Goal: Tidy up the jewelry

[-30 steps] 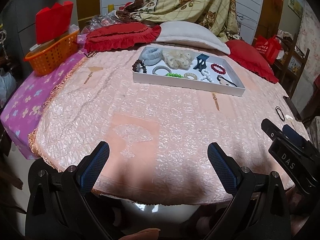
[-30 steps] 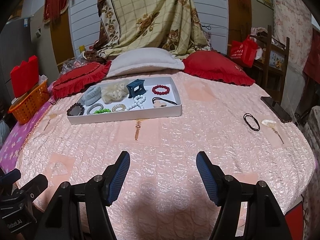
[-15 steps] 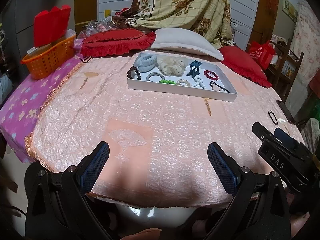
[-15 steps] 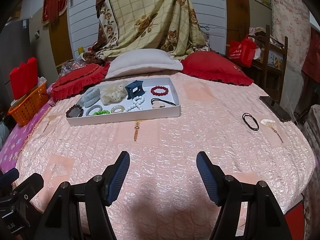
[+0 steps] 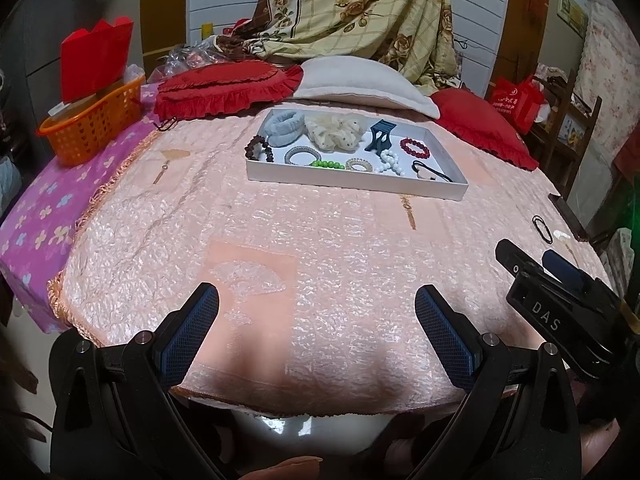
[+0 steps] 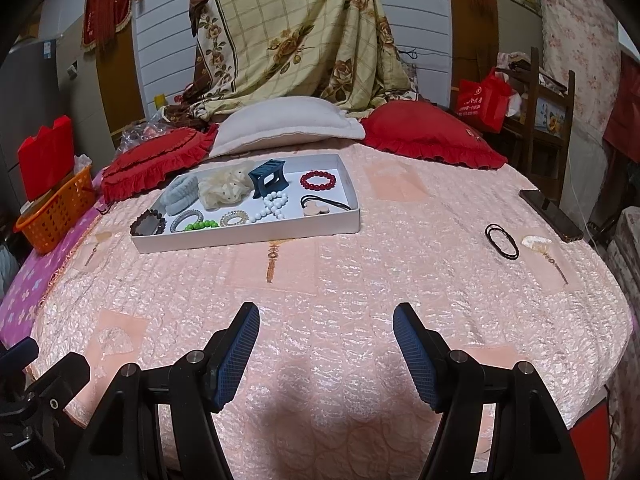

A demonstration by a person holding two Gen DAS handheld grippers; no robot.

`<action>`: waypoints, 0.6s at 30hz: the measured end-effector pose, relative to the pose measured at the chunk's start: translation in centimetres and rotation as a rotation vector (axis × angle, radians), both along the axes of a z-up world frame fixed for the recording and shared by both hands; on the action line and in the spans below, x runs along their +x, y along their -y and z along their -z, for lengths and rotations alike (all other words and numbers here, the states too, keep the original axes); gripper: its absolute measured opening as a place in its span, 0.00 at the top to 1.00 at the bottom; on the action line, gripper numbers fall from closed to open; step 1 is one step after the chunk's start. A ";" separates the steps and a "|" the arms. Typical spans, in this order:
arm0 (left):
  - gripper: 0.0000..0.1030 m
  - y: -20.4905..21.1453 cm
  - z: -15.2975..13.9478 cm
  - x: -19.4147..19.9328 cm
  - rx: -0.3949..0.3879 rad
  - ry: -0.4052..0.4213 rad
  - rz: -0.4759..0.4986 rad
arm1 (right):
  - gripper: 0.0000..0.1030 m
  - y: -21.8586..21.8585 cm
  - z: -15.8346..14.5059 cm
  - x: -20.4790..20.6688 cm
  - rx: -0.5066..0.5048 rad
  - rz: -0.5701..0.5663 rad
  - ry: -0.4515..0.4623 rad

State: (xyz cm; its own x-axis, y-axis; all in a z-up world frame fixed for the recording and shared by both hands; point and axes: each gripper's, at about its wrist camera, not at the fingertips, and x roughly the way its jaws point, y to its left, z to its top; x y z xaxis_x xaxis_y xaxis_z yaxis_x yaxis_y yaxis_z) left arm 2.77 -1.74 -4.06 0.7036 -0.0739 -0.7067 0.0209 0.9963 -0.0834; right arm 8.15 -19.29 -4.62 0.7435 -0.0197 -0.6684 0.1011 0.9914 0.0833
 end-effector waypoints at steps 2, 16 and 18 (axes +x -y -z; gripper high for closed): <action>0.04 0.0 0.0 0.0 -0.003 -0.004 -0.002 | 0.35 0.1 0.0 0.0 -0.002 0.001 0.000; 0.04 -1.4 0.4 0.5 0.123 -0.006 -0.137 | 0.35 -0.5 0.8 1.2 -0.144 0.050 -0.085; 0.04 -1.9 0.2 0.4 0.155 0.022 -0.175 | 0.35 -0.2 1.1 1.4 -0.151 0.056 -0.113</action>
